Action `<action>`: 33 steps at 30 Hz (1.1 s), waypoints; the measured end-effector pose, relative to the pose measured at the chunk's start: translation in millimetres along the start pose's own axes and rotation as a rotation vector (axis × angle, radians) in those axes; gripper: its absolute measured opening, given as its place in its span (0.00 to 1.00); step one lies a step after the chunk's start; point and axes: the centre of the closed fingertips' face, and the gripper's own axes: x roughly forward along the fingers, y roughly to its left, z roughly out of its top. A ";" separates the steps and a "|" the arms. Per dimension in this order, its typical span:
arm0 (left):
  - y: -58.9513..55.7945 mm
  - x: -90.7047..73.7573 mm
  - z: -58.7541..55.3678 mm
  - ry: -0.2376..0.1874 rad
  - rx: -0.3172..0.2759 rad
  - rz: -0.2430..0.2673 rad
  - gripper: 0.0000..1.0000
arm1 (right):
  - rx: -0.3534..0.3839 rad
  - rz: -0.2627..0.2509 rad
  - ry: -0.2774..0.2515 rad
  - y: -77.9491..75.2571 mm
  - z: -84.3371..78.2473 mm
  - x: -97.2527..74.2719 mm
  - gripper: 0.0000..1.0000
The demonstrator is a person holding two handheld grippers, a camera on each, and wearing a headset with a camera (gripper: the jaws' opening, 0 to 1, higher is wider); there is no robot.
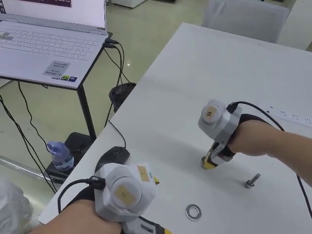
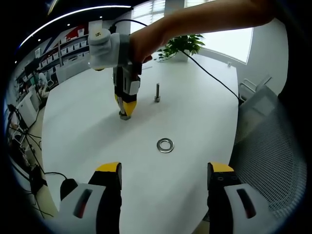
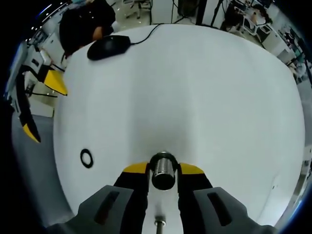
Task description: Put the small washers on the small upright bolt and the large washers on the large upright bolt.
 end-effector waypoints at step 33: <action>-0.3 -3.8 1.9 0.003 0.002 0.009 0.69 | -0.036 -0.006 -0.062 1.1 6.1 -18.2 0.39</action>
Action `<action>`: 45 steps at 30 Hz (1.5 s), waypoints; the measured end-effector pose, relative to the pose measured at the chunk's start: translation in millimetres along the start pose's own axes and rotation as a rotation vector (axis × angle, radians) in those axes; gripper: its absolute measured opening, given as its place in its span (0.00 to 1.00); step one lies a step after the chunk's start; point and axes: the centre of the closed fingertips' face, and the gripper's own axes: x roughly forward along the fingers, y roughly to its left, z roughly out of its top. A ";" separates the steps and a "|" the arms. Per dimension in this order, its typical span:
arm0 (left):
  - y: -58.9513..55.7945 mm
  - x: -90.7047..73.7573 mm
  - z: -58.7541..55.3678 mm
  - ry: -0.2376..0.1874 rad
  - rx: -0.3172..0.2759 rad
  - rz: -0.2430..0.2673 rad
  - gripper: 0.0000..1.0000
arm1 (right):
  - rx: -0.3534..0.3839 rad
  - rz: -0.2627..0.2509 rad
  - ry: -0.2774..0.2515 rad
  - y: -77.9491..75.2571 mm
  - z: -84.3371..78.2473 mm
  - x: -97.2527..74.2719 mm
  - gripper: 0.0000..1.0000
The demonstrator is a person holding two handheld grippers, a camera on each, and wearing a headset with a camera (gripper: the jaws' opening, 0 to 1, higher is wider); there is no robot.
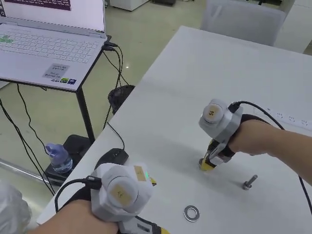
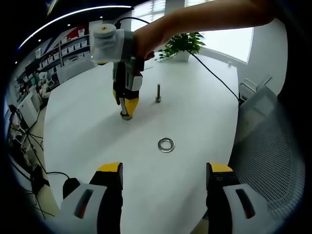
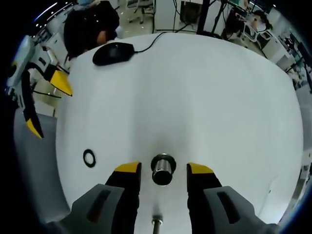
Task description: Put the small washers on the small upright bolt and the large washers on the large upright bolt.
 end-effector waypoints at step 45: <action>1.5 -15.3 12.1 -0.034 0.012 0.031 0.78 | -0.091 0.016 -0.127 89.0 1.7 -50.0 0.35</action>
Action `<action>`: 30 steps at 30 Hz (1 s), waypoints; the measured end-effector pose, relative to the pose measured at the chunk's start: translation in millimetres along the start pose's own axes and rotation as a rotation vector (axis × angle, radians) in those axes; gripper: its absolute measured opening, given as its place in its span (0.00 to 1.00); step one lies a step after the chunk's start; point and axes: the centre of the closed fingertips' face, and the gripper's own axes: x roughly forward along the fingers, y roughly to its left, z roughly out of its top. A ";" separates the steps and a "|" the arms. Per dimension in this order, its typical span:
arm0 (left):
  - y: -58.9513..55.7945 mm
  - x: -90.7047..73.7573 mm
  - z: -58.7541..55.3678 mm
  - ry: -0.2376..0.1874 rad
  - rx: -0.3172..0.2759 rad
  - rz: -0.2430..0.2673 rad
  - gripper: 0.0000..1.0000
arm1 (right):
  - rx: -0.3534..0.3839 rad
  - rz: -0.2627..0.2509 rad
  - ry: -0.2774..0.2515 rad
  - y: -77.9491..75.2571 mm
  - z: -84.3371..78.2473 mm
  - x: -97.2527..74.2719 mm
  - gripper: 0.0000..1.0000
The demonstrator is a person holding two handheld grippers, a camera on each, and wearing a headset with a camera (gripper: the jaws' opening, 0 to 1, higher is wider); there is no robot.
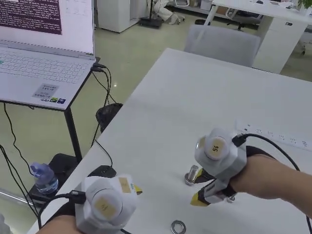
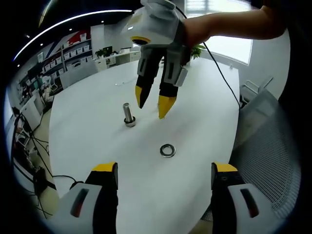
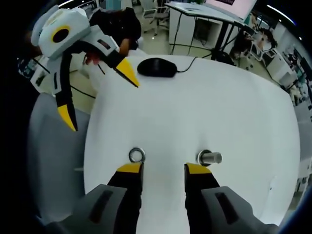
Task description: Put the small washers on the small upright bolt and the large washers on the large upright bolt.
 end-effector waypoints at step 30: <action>-0.8 0.5 -1.8 -0.046 -0.003 0.009 0.91 | -0.113 0.018 -0.011 52.0 -12.2 49.4 0.37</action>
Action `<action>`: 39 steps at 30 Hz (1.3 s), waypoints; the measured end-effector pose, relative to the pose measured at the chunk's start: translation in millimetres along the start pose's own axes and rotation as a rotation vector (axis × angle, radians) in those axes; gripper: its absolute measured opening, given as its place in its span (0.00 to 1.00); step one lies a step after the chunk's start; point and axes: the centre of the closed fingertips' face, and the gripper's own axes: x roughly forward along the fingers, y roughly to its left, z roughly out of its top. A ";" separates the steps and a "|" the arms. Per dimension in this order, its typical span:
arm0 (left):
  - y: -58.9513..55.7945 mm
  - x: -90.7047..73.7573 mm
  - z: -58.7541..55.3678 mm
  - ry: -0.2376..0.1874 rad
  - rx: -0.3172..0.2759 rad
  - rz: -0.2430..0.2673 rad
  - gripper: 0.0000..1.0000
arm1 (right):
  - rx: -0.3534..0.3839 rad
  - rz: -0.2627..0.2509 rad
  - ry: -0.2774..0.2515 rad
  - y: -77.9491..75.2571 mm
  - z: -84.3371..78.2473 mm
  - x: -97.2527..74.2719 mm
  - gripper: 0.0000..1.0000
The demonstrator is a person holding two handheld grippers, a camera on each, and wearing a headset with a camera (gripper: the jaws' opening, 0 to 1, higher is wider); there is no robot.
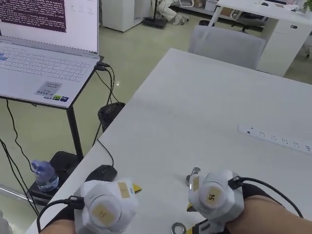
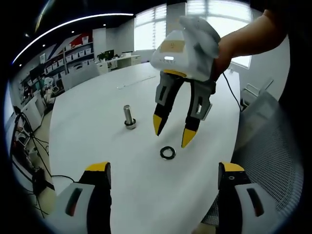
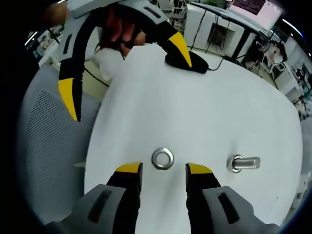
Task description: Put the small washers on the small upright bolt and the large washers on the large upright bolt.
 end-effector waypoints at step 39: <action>4.5 5.1 0.0 -0.048 -0.007 -0.001 0.88 | 0.040 0.001 0.048 -3.9 -6.0 27.7 0.25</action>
